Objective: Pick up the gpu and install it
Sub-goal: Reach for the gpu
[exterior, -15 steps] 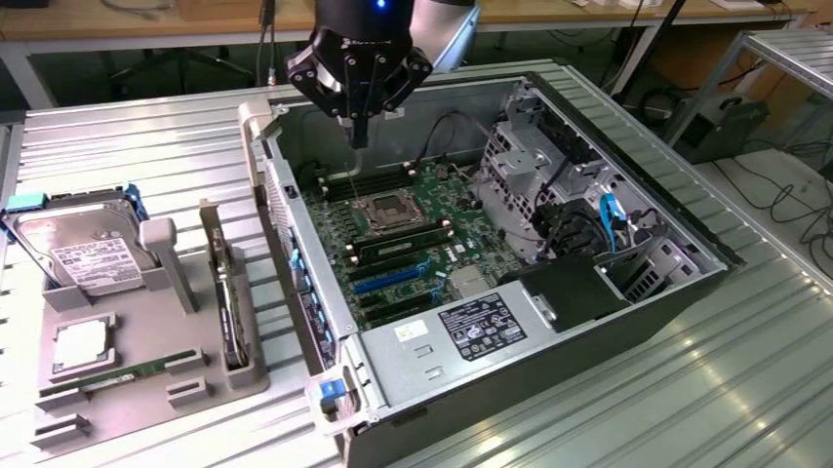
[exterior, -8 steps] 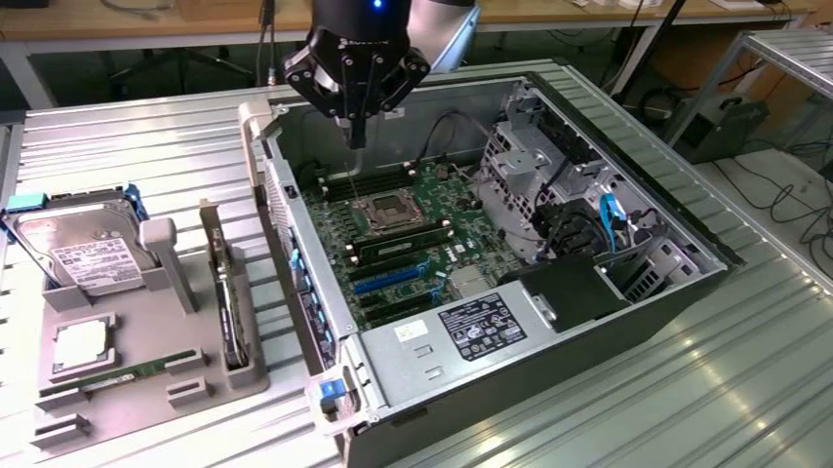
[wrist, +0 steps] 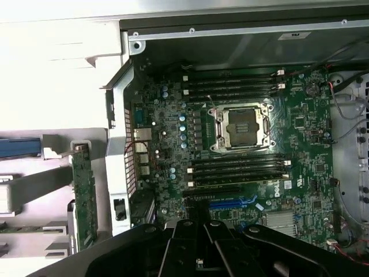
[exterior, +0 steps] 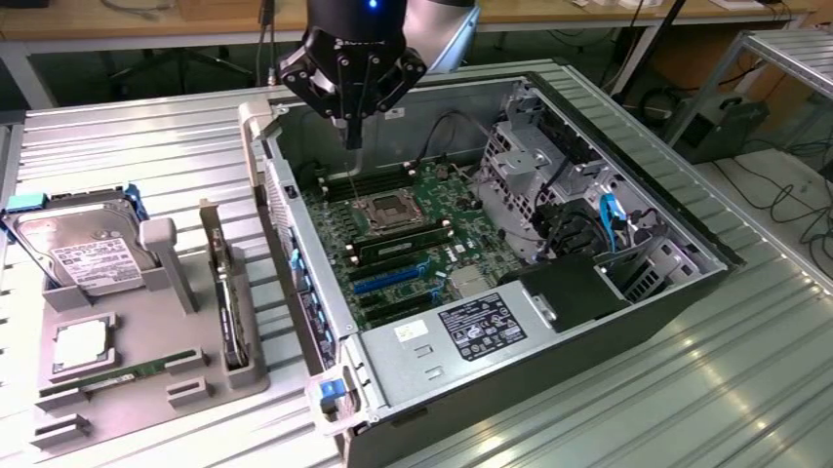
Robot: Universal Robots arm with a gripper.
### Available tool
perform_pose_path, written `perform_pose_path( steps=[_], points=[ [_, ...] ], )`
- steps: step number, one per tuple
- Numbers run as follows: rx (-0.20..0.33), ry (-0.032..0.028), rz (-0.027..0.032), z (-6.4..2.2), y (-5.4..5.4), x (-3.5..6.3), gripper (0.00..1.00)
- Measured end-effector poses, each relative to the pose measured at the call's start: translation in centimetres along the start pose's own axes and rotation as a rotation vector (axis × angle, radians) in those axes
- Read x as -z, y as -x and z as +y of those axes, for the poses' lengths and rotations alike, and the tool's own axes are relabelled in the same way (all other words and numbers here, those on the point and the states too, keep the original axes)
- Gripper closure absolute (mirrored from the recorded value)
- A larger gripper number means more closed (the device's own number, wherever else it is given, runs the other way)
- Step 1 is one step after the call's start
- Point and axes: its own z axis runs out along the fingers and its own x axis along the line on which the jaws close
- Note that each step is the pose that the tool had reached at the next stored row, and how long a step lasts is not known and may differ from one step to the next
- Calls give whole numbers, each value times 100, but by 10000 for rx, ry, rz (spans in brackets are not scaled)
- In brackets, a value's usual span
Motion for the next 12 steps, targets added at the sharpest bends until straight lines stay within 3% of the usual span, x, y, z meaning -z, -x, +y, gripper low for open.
perform_pose_path(
  steps=[12],
  points=[
    [0,0,0,-3,-42,1,89]
  ],
)
